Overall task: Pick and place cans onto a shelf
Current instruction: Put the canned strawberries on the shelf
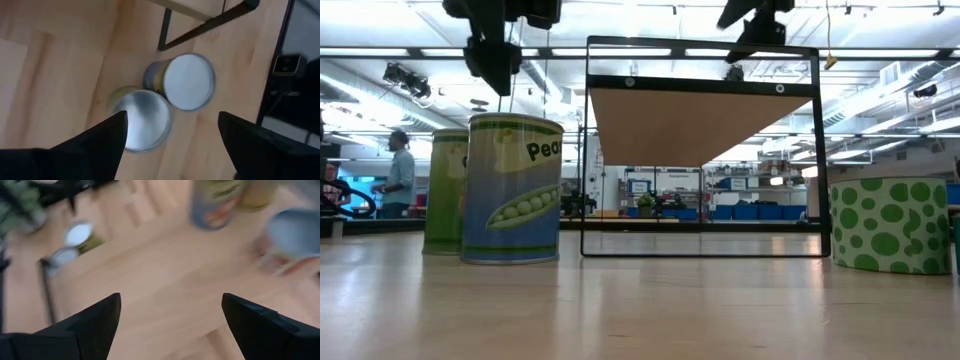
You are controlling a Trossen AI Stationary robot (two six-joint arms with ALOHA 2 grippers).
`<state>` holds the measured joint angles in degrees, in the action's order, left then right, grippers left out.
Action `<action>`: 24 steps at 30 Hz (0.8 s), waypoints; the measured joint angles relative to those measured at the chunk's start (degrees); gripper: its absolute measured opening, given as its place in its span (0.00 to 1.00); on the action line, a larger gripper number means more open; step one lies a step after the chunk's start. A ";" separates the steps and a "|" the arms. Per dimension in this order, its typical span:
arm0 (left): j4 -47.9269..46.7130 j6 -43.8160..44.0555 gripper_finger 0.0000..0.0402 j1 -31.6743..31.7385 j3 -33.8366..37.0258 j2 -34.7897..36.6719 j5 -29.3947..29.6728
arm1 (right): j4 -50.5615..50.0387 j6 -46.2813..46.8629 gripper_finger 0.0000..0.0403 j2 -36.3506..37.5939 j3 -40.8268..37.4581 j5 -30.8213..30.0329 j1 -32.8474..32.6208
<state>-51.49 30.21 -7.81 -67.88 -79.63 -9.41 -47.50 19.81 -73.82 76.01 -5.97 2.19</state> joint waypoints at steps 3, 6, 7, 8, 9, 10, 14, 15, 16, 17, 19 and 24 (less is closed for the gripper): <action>1.21 5.75 0.78 -1.03 0.00 0.00 0.38 | -2.12 2.32 0.88 0.00 0.00 -0.08 -5.23; 2.02 10.83 0.78 -1.99 0.00 0.01 1.01 | -3.24 2.76 0.88 0.00 0.00 -2.89 -11.25; 1.84 12.54 0.78 -2.38 0.00 0.01 1.63 | -3.26 3.04 0.88 0.00 0.00 -4.27 -13.15; 1.91 14.10 0.78 -2.80 0.00 0.00 2.07 | -3.24 3.76 0.88 0.00 0.00 -5.56 -14.85; 1.95 15.50 0.78 -3.22 0.00 0.00 2.54 | -3.24 4.76 0.88 0.00 0.00 -6.64 -16.44; 1.91 16.49 0.78 -3.68 0.00 0.00 2.79 | -3.26 5.84 0.88 0.14 0.00 -7.55 -17.93; 1.88 19.23 0.78 -5.84 0.00 0.00 5.23 | -3.27 6.53 0.88 0.43 0.00 -10.77 -22.81; 1.81 19.52 0.78 -6.34 0.00 0.00 6.03 | -3.34 6.29 0.88 0.39 0.00 -11.41 -23.70; 1.62 19.72 0.78 -6.87 0.00 0.00 6.66 | -3.40 6.30 0.88 0.39 0.00 -12.22 -24.45; 1.19 19.74 0.78 -7.37 0.00 0.00 6.91 | -3.43 6.79 0.88 0.39 0.00 -13.10 -25.14; -0.57 19.12 0.78 -8.20 0.00 0.00 6.97 | -3.43 8.06 0.88 0.39 0.00 -15.13 -26.39; -2.49 13.93 0.78 -10.37 0.00 -0.01 9.44 | -4.56 9.19 0.88 0.39 0.00 -17.79 -29.24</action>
<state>-53.98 44.14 -18.18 -67.88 -79.64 0.03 -52.06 28.99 -73.43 76.01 -23.77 -27.05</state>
